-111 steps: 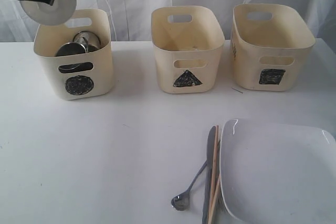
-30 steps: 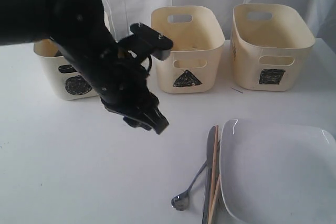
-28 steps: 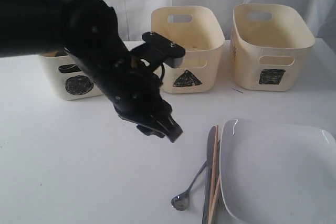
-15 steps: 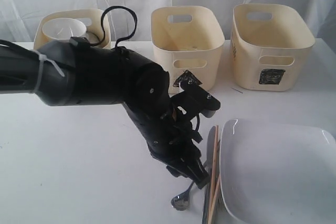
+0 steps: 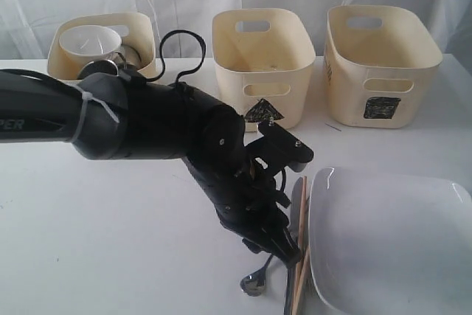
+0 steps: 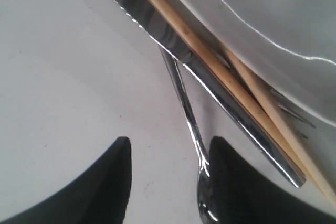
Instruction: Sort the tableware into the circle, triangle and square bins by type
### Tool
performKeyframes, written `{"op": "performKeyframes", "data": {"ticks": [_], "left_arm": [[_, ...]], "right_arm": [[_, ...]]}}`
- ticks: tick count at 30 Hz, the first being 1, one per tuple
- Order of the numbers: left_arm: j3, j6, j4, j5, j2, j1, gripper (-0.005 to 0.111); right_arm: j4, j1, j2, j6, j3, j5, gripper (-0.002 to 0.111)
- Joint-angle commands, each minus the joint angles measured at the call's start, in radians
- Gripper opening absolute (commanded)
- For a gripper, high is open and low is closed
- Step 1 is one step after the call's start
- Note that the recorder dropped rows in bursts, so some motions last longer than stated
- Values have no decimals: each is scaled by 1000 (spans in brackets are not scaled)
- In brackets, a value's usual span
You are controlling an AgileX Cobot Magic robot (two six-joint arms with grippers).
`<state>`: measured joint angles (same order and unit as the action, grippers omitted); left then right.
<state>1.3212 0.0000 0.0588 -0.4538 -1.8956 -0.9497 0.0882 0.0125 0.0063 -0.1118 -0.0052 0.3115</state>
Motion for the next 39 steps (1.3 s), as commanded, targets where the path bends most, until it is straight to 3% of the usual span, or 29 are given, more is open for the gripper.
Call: {"op": "performKeyframes", "data": {"ticks": [1, 39], "left_arm": [[-6, 0, 15, 14, -8, -27, 51], [-6, 0, 15, 36, -122, -29, 51]], "right_arm": [[5, 7, -6, 3, 5, -14, 0], [5, 7, -6, 3, 5, -14, 0]]}}
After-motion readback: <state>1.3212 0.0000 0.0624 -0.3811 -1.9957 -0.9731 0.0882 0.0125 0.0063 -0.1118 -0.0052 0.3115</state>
